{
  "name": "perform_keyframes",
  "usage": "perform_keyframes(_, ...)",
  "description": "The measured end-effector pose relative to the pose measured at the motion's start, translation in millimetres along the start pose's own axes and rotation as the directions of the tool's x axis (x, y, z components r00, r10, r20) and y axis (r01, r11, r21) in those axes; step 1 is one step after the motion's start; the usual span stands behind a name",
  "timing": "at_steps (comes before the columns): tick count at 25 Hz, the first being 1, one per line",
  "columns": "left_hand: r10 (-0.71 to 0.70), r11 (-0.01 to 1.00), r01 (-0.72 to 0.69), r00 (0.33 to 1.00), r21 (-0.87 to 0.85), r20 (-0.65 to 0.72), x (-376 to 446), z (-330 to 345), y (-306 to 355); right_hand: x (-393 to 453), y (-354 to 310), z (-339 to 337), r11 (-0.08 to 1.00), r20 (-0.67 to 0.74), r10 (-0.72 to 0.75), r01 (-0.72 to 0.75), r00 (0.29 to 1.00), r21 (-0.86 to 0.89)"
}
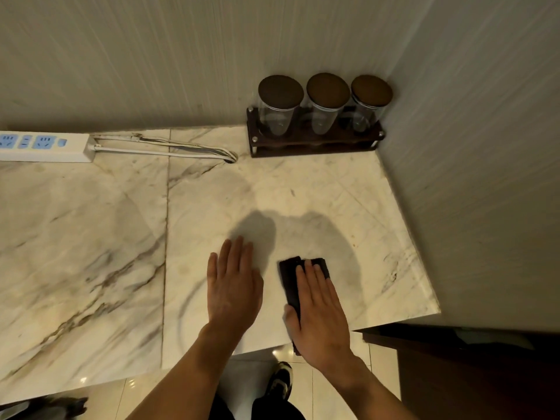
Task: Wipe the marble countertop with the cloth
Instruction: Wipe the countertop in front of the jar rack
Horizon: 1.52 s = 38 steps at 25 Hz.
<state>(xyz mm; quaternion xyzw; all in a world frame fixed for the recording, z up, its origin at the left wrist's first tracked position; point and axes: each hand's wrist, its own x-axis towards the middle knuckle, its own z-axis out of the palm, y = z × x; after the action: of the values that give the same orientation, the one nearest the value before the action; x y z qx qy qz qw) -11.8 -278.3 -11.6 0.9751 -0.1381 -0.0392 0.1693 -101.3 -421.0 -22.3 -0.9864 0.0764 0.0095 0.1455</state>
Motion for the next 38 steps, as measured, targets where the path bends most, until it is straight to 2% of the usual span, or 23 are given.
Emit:
perform_keyframes(4,0.004,1.0,-0.004,1.0,0.024,0.017,0,10,5,8,31,-12,0.969,0.103,-0.244,0.246,0.964,-0.006)
perform_keyframes(7,0.022,0.997,-0.023,1.0,0.067,0.021,-1,14,4,22,49,-19,0.931,0.195,-0.353,0.364,0.915,-0.021)
perform_keyframes(10,0.015,0.994,-0.018,0.999,0.105,0.028,-1,15,4,37,59,-22,0.904,0.244,-0.409,0.426,0.879,-0.02)
perform_keyframes(16,0.001,0.993,-0.006,0.999,0.121,0.035,0,16,5,65,66,-24,0.877,0.232,-0.465,0.481,0.854,-0.01)
perform_keyframes(23,-0.016,0.986,0.008,0.999,0.166,0.05,2,16,7,105,70,-24,0.873,0.208,-0.473,0.488,0.856,-0.021)
perform_keyframes(38,-0.027,0.986,0.015,0.997,0.165,0.068,5,17,6,201,60,-23,0.96,0.124,-0.265,0.273,0.956,-0.056)
